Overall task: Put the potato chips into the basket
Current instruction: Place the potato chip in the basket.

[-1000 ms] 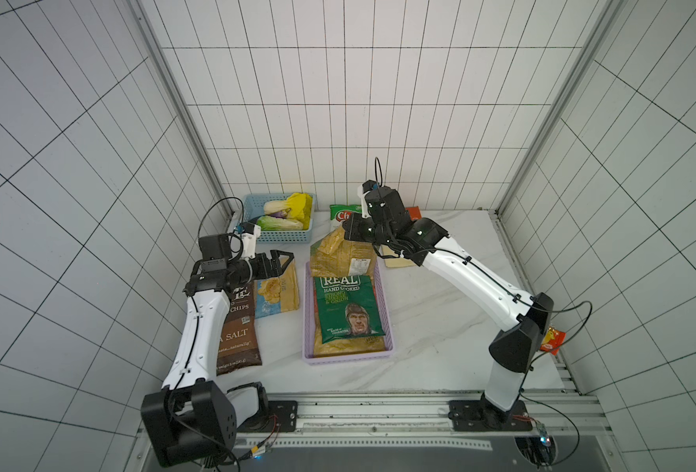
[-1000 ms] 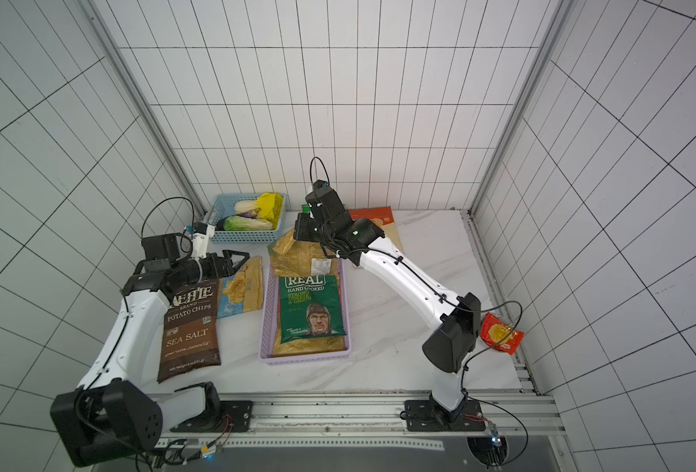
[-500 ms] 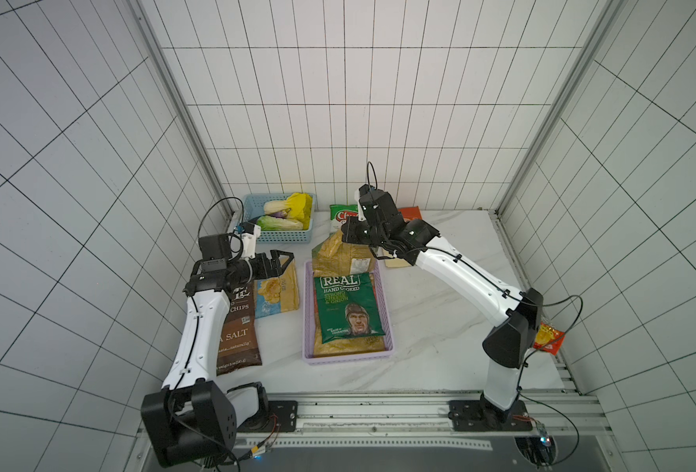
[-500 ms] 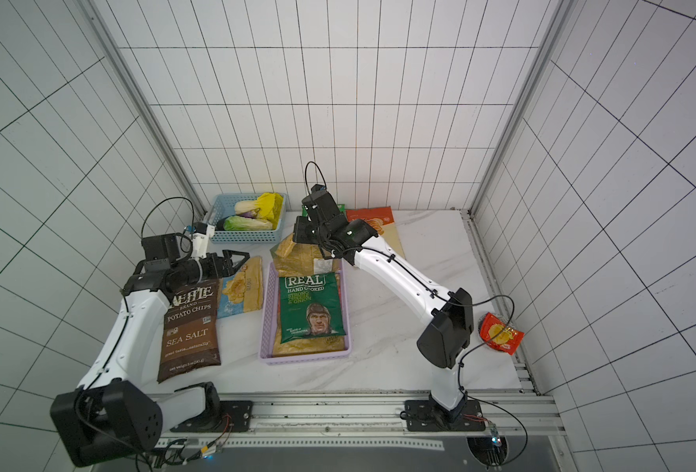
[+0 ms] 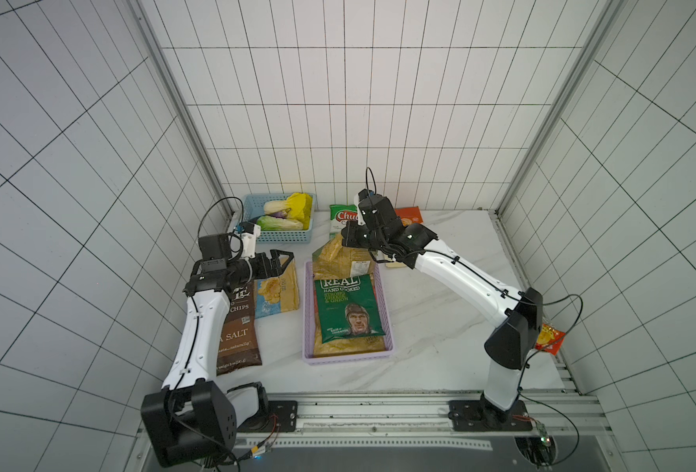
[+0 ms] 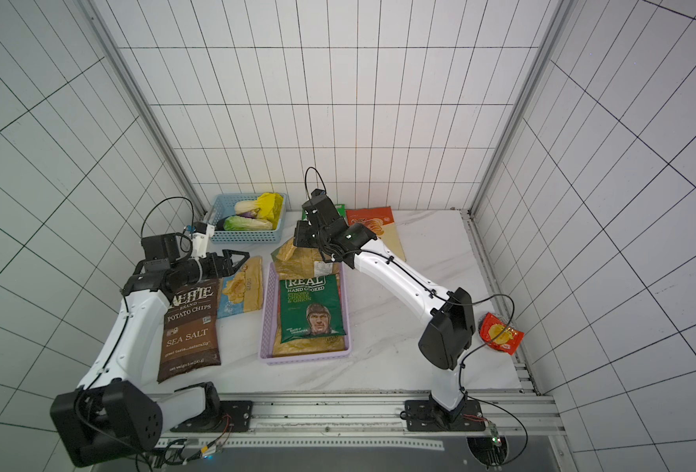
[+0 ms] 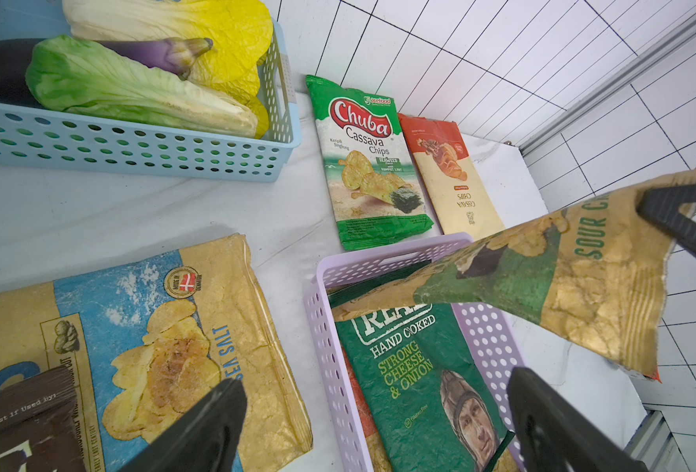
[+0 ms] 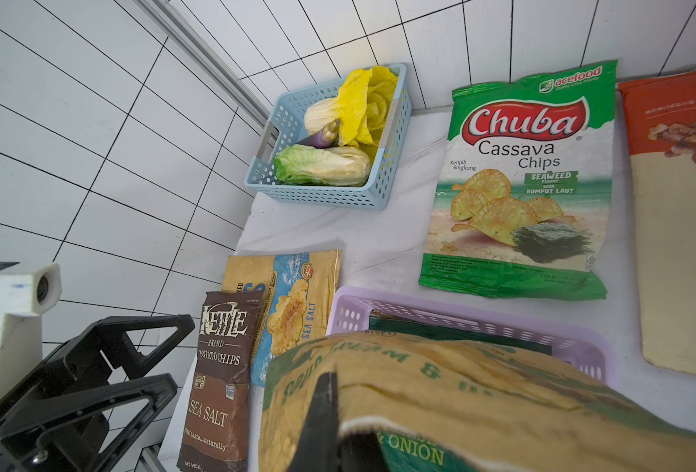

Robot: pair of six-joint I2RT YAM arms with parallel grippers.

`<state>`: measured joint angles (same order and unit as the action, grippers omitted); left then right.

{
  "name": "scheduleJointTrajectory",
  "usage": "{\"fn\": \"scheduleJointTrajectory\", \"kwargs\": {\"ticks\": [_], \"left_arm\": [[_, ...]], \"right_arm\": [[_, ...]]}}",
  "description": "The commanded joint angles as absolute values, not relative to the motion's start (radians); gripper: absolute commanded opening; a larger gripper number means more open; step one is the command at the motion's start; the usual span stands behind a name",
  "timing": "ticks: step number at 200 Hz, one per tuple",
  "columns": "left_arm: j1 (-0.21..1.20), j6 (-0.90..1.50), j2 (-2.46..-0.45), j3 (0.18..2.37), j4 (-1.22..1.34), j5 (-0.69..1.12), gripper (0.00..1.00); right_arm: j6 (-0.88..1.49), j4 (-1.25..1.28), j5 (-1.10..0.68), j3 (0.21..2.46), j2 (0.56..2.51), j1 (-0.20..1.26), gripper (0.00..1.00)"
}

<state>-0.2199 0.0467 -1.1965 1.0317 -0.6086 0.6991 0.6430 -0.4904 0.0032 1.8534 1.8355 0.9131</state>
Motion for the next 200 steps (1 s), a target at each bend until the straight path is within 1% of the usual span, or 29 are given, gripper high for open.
{"fn": "scheduleJointTrajectory", "kwargs": {"ticks": [1, 22, 49, 59, 67, 92, 108, 112, 121, 135, 154, 174, 188, 200], "left_arm": [[-0.227, 0.051, -1.172, 1.034, -0.588, 0.698, 0.98], [-0.227, 0.054, -1.169, 1.034, -0.583, 0.699, 0.98], [-0.227, 0.054, -1.164, 1.031, -0.578, 0.702, 0.98], [-0.227, 0.055, -1.163, 1.030, -0.576, 0.702, 0.98], [-0.227, 0.057, -1.161, 1.028, -0.574, 0.703, 0.98], [-0.227, 0.060, -1.160, 1.023, -0.566, 0.708, 0.98], [-0.227, 0.060, -1.160, 1.023, -0.564, 0.712, 0.98], [-0.227, 0.060, -1.160, 1.023, -0.563, 0.714, 0.98], [-0.226, 0.060, -1.160, 1.022, -0.561, 0.716, 0.98], [-0.226, 0.060, -1.161, 1.022, -0.558, 0.724, 0.98], [-0.227, 0.060, -1.162, 1.020, -0.555, 0.726, 0.98], [-0.226, 0.061, -1.164, 1.017, -0.550, 0.729, 0.98], [-0.225, 0.063, -1.166, 1.016, -0.546, 0.735, 0.98], [-0.225, 0.063, -1.169, 1.017, -0.545, 0.741, 0.98]], "right_arm": [[0.637, -0.477, -0.025, 1.768, 1.738, 0.967, 0.00], [0.650, -0.477, -0.021, 1.674, 1.688, 1.010, 0.00], [0.683, -0.487, -0.026, 1.571, 1.639, 1.052, 0.03], [0.690, -0.486, -0.033, 1.535, 1.619, 1.069, 0.06], [0.697, -0.485, -0.039, 1.509, 1.602, 1.085, 0.11], [0.698, -0.520, -0.066, 1.464, 1.562, 1.144, 0.31], [0.688, -0.574, -0.057, 1.454, 1.531, 1.174, 0.38], [0.684, -0.586, -0.057, 1.453, 1.521, 1.177, 0.41], [0.677, -0.611, -0.055, 1.446, 1.496, 1.182, 0.44], [0.654, -0.631, -0.072, 1.432, 1.447, 1.186, 0.56], [0.613, -0.658, -0.128, 1.430, 1.387, 1.186, 0.71], [0.553, -0.700, -0.167, 1.447, 1.336, 1.184, 0.72], [0.532, -0.729, -0.115, 1.454, 1.313, 1.180, 0.71], [0.533, -0.768, -0.067, 1.429, 1.301, 1.157, 0.67]]}}
